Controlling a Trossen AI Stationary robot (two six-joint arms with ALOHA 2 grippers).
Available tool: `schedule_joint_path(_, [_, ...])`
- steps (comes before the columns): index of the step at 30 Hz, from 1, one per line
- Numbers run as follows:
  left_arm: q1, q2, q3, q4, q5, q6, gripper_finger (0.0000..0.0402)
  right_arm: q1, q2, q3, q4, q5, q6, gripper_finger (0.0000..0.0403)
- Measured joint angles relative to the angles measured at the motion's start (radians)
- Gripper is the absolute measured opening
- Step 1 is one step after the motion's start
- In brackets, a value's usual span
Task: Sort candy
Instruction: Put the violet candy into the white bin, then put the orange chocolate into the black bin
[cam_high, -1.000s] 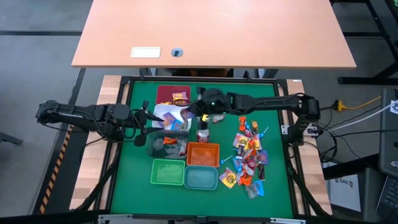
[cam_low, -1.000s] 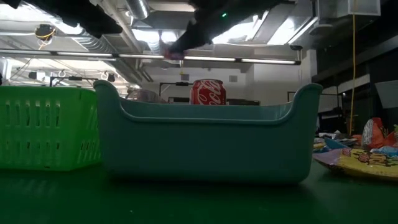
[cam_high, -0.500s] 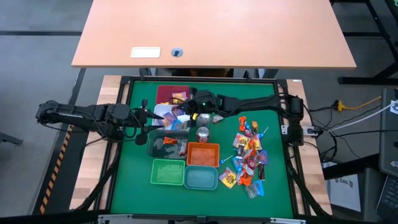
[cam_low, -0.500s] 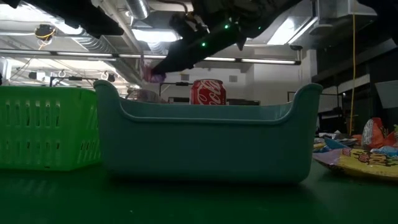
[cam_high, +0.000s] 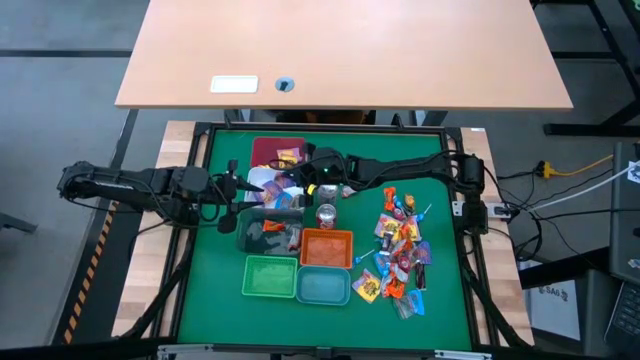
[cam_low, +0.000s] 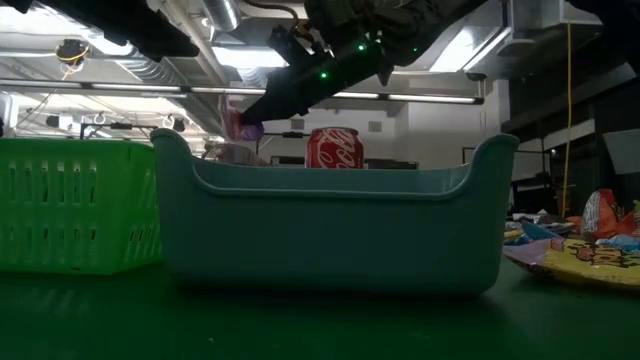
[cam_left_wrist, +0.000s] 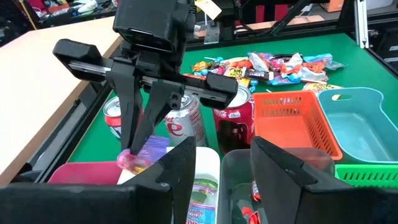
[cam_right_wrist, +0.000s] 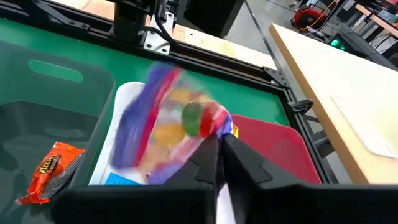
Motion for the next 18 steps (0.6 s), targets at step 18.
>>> schedule_joint_path(18, [0.0,0.0,0.0,0.0,0.0,-0.01,0.0144,0.0,-0.2,0.0,-0.326,0.014,0.095,0.0121])
